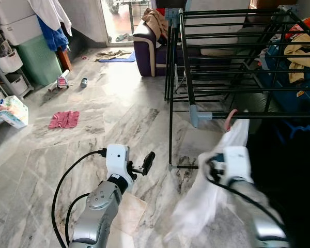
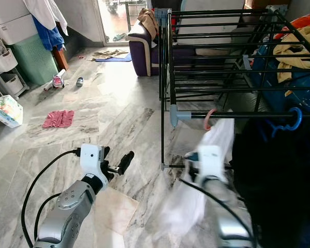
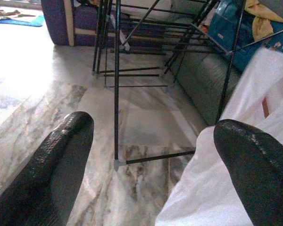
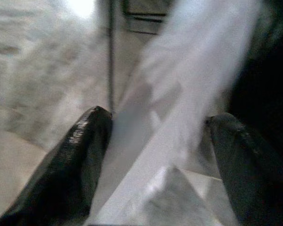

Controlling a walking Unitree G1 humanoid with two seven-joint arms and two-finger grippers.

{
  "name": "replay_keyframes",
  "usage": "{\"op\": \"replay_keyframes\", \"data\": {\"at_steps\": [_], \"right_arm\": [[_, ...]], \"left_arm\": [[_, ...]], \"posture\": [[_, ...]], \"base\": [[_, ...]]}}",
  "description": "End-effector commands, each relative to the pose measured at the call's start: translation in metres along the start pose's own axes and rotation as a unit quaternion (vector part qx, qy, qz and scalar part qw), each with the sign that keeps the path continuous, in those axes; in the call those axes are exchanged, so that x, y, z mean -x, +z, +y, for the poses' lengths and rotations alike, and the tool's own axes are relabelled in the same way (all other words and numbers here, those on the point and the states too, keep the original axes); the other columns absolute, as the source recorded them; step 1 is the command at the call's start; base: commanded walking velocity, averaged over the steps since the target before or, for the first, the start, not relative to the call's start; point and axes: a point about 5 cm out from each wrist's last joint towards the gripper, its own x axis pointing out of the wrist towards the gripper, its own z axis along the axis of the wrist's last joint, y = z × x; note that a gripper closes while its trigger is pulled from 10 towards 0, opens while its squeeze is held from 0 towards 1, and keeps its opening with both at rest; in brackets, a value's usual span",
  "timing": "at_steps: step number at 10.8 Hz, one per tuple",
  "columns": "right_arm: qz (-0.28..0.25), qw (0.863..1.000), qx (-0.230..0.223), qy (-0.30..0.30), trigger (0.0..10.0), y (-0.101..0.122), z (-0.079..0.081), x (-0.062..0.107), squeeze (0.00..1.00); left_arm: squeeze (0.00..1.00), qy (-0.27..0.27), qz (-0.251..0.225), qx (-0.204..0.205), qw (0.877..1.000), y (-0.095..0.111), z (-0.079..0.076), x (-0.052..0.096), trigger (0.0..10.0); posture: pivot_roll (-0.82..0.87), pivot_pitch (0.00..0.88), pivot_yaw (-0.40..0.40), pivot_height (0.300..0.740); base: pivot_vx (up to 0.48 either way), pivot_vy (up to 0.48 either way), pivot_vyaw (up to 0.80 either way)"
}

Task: Hang hanger

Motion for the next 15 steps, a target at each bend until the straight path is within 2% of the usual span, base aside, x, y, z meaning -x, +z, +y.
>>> {"op": "replay_keyframes", "data": {"at_steps": [1,2,3,4,5,6,8,9,10,11,12,13,14,15], "right_arm": [[0.007,0.999,0.004,-0.032,10.0,-0.002,-0.013,0.002,1.00],[0.005,0.999,-0.001,-0.051,10.0,-0.002,-0.021,0.003,1.00],[-0.010,0.999,-0.014,-0.040,10.0,0.005,-0.020,0.002,0.98],[-0.026,1.000,-0.011,-0.014,10.0,0.012,-0.014,0.001,0.84],[-0.029,1.000,-0.002,0.003,10.0,0.015,-0.011,-0.002,0.55],[-0.008,0.999,0.014,0.047,10.0,0.008,-0.006,-0.007,0.00],[-0.019,0.999,0.031,0.040,10.0,0.014,-0.018,-0.011,0.00],[-0.003,0.999,0.040,0.034,10.0,0.007,-0.027,-0.014,0.00],[-0.007,0.998,0.062,0.009,10.0,0.005,-0.047,-0.016,0.00],[-0.039,0.995,0.089,-0.009,10.0,0.015,-0.062,-0.017,0.00],[-0.054,0.994,0.090,-0.002,10.0,0.022,-0.071,-0.018,0.00],[-0.059,0.992,0.110,0.015,10.0,0.023,-0.073,-0.019,0.00],[-0.064,0.985,0.154,0.051,10.0,0.023,-0.076,-0.021,0.00],[-0.045,0.985,0.150,0.074,10.0,0.022,-0.084,-0.024,0.00]], "left_arm": [[0.00,-0.002,0.008,-0.002,1.000,-0.001,0.001,-0.001,10.0],[0.00,-0.004,0.008,-0.002,1.000,-0.001,0.000,-0.001,10.0],[0.00,-0.005,0.010,-0.002,1.000,-0.002,0.001,-0.002,10.0],[0.00,-0.005,0.011,-0.002,1.000,-0.002,0.001,-0.003,10.0],[0.00,-0.005,0.012,-0.003,1.000,-0.002,0.001,-0.003,10.0],[0.00,-0.004,0.012,-0.003,1.000,-0.002,0.000,-0.003,10.0],[0.00,0.002,0.011,-0.002,1.000,-0.002,0.002,-0.001,10.0],[0.00,0.004,0.013,0.000,1.000,-0.004,0.002,0.000,10.0],[0.00,0.004,0.013,0.000,1.000,-0.004,0.001,0.001,10.0],[0.00,0.006,0.014,0.000,1.000,-0.004,0.003,0.001,10.0],[0.00,0.006,0.017,0.000,1.000,-0.006,0.004,0.002,10.0],[0.00,0.004,0.019,-0.001,1.000,-0.006,0.003,0.002,10.0],[0.00,0.002,0.020,-0.001,1.000,-0.006,0.002,0.002,10.0],[0.00,0.003,0.021,-0.002,1.000,-0.006,0.003,0.002,10.0]], "posture": [[-0.02,0.008,0.047,0.740],[-0.02,0.008,0.047,0.740],[-0.03,0.008,0.050,0.740],[-0.03,0.007,0.051,0.740],[-0.03,0.006,0.050,0.740],[-0.02,0.005,0.047,0.740],[-0.02,0.007,0.040,0.740],[-0.02,0.008,0.037,0.740],[-0.01,0.015,0.036,0.740],[-0.01,0.018,0.038,0.740],[-0.02,0.020,0.040,0.740],[-0.02,0.021,0.041,0.740],[-0.01,0.023,0.042,0.740],[-0.01,0.023,0.042,0.740]], "base": [[0.000,0.000,0.00],[0.000,0.000,0.00],[0.000,0.000,0.00],[0.000,0.000,0.00],[0.000,0.000,0.00],[0.000,0.000,0.00],[0.000,0.000,0.00],[0.000,0.000,0.00],[0.000,0.000,0.00],[0.000,0.000,0.00],[0.000,0.000,0.00],[0.000,0.000,0.00],[0.000,0.000,0.00],[0.000,0.000,0.00]]}}
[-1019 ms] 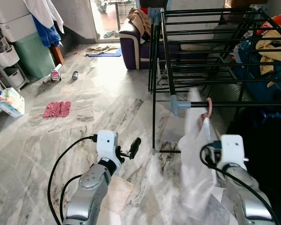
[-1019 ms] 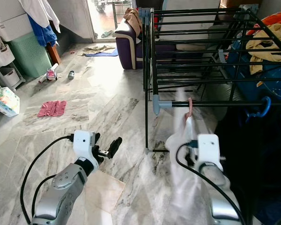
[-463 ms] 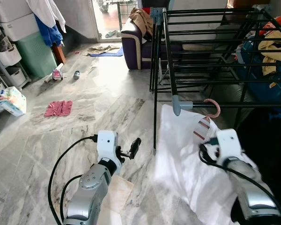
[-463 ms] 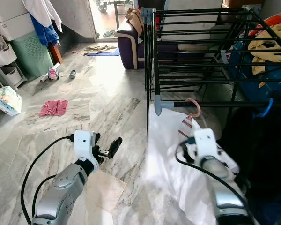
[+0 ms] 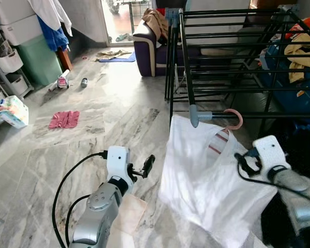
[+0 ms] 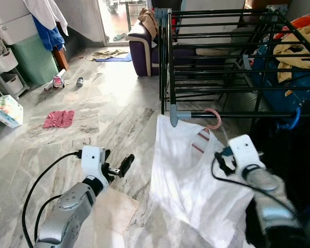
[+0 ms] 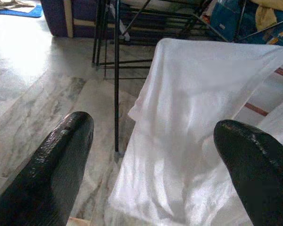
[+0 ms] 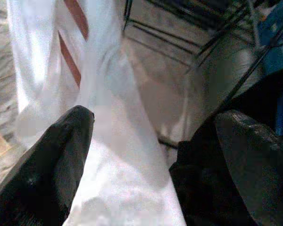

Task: Hang hanger

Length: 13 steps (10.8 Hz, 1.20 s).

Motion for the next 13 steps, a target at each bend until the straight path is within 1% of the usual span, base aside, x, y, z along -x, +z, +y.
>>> {"op": "replay_keyframes", "data": {"at_steps": [1,2,3,4,5,7,8,9,10,13], "right_arm": [[-0.001,1.000,-0.009,0.012,10.0,0.001,-0.002,-0.002,0.00],[0.001,0.999,-0.016,0.041,10.0,-0.003,0.004,-0.006,0.00],[0.004,0.998,-0.015,0.061,8.0,-0.006,0.011,-0.011,0.00],[0.003,0.998,-0.014,0.066,0.0,-0.006,0.016,-0.016,0.00],[0.003,0.998,-0.030,0.062,0.0,-0.006,0.018,-0.022,0.00],[-0.008,0.998,-0.044,0.047,0.0,0.001,0.022,-0.032,0.00],[-0.011,0.997,-0.051,0.051,0.0,0.002,0.025,-0.034,0.00],[-0.011,0.997,-0.046,0.054,0.0,0.002,0.028,-0.036,0.00],[-0.010,0.997,-0.051,0.054,0.0,0.000,0.029,-0.036,0.00],[0.001,0.996,-0.076,0.050,0.0,-0.012,0.031,-0.034,0.00]], "left_arm": [[0.00,0.002,0.004,-0.003,1.000,0.000,0.001,0.001,10.0],[0.00,0.003,0.004,-0.003,1.000,0.000,0.002,0.001,10.0],[0.00,0.004,0.004,-0.003,1.000,0.000,0.002,0.002,10.0],[0.00,0.006,0.004,-0.004,1.000,0.000,0.002,0.003,10.0],[0.00,0.007,0.005,-0.005,1.000,0.000,0.004,0.004,10.0],[0.00,0.004,0.008,-0.007,1.000,0.000,0.003,0.003,10.0],[0.00,0.003,0.008,-0.007,1.000,0.000,0.003,0.003,10.0],[0.00,0.003,0.008,-0.006,1.000,-0.001,0.003,0.002,10.0],[0.00,0.005,0.008,-0.006,1.000,-0.001,0.003,0.002,10.0],[0.00,0.007,0.008,-0.004,1.000,-0.001,0.002,0.002,10.0]], "posture": [[-0.01,0.022,0.038,0.740],[-0.01,0.022,0.035,0.740],[0.00,0.021,0.034,0.740],[0.01,0.022,0.037,0.740],[0.01,0.024,0.040,0.740],[0.01,0.022,0.044,0.740],[0.01,0.021,0.042,0.740],[0.02,0.021,0.039,0.740],[0.02,0.022,0.038,0.740],[0.01,0.023,0.039,0.740]], "base": [[0.000,0.000,0.00],[0.000,0.000,0.00],[0.000,0.000,0.00],[0.000,0.000,0.00],[0.000,0.000,0.00],[0.000,0.000,0.00],[0.000,0.000,0.00],[0.000,0.000,0.00],[0.000,0.000,0.00],[0.000,0.000,0.00]]}}
